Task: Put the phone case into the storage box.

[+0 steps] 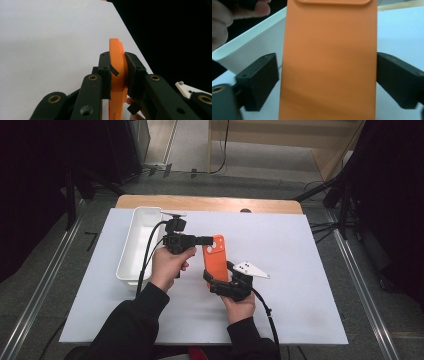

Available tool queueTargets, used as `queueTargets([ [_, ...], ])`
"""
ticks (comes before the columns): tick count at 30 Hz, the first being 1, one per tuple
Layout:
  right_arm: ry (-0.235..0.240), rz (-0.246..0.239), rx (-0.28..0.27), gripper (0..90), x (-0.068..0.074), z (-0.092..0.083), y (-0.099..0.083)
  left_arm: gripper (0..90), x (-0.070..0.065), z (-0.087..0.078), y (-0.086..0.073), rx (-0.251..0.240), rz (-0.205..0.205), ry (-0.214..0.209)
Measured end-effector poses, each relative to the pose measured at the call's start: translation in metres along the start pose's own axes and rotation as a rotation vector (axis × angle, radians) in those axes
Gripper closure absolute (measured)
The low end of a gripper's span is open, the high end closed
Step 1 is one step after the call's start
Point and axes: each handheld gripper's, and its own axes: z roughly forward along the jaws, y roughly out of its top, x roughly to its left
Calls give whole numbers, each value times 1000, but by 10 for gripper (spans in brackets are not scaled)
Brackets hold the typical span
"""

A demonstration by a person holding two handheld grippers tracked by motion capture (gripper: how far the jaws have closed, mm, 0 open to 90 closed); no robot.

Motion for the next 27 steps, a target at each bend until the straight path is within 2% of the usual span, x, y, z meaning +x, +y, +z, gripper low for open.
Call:
queueTargets([
  [6, 0, -42, 50, 19, 3, -5, 7, 766, -12, -5, 4, 1, 86, 41],
  [8, 21, -30, 82, 19, 3, -6, 10, 766, -14, -6, 4, 3, 103, 47],
  [11, 53, -21, 98, 19, 2, -9, 12, 766, -17, -7, 5, 3, 138, 65],
  [16, 78, -47, 139, 22, 4, -10, 18, 765, -17, -11, 6, 7, 183, 80],
  [19, 129, -62, 162, 55, 5, -10, 21, 766, -17, -12, 6, 29, 193, 88],
  [20, 131, -75, 173, 55, 6, -10, 21, 766, -17, -12, 6, 31, 202, 89],
  [25, 155, -99, 221, 56, 6, -8, 27, 765, -19, -17, 6, 36, 260, 104],
  [27, 169, -107, 233, 56, 6, -7, 29, 765, -19, -19, 4, 38, 295, 113],
])
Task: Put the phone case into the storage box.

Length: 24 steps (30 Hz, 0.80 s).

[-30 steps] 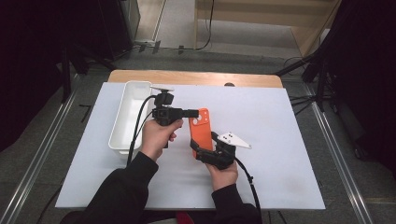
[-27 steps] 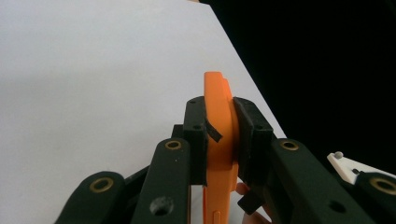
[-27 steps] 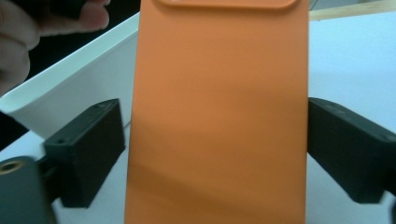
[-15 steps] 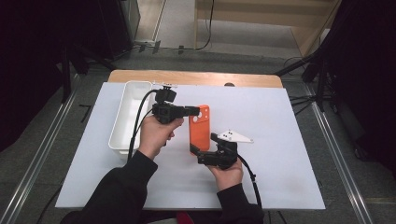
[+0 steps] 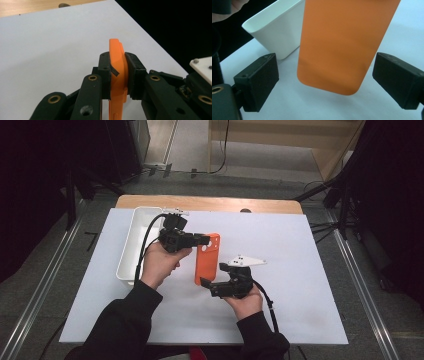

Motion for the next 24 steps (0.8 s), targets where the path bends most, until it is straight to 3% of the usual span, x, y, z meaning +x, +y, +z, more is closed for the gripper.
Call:
queueTargets([
  [4, 40, -5, 31, 56, 0, 4, 4, 765, -1, -4, -2, -3, 35, 12],
  [7, 34, -41, 79, 56, 1, 6, 6, 765, -1, -7, -4, -2, 49, 0],
  [12, 85, -41, 128, 56, -6, 4, 5, 765, 2, -11, -6, 11, 48, -27],
  [16, 85, -48, 150, 57, -12, -2, 6, 765, 2, -14, -6, 38, 50, -45],
  [19, 100, -53, 151, 58, -16, -7, 7, 764, 3, -14, -5, 50, 29, -73],
  [21, 104, -61, 154, 142, -17, -8, 7, 765, 4, -15, -5, 61, 28, -83],
  [24, 106, -62, 166, 144, -18, -10, 9, 764, 4, -16, -6, 74, 34, -94],
])
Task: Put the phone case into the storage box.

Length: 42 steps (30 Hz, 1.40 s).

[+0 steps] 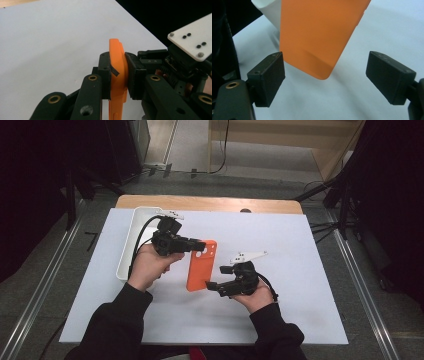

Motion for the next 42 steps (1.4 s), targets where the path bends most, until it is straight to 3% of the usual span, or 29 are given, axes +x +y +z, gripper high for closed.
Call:
queueTargets([
  [4, 20, -6, 11, 144, -2, -4, 1, 765, 2, -2, -2, 4, -3, -28],
  [15, 61, -52, 41, 144, -8, -25, 9, 765, 1, -3, -7, 33, 44, -98],
  [22, 58, -65, 52, 144, -12, -42, 15, 765, -2, -4, -8, 40, 64, -152],
  [26, 69, -68, 49, 144, -14, -49, 18, 764, -3, -1, -8, 42, 56, -173],
  [42, 109, -118, 65, 146, -18, -65, 28, 764, -5, 12, -14, 93, 93, -253],
])
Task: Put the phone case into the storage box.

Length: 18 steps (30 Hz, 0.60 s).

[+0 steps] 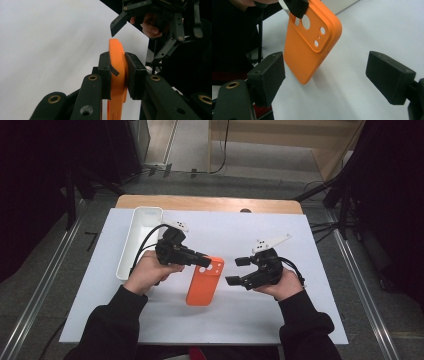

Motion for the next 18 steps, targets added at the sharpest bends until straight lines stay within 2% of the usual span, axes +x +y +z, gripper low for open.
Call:
queueTargets([
  [4, 10, -16, 10, 147, -1, -1, 3, 764, -1, 4, 0, 14, 14, -10],
  [12, 36, -20, 14, 150, -4, 1, 9, 764, -2, 7, 0, 15, 6, -61],
  [16, 54, -28, 12, 152, -6, 3, 12, 764, -1, 8, 0, 14, -1, -74],
  [18, 52, -34, 12, 196, -6, 4, 13, 764, -1, 9, 0, 14, -1, -75],
])
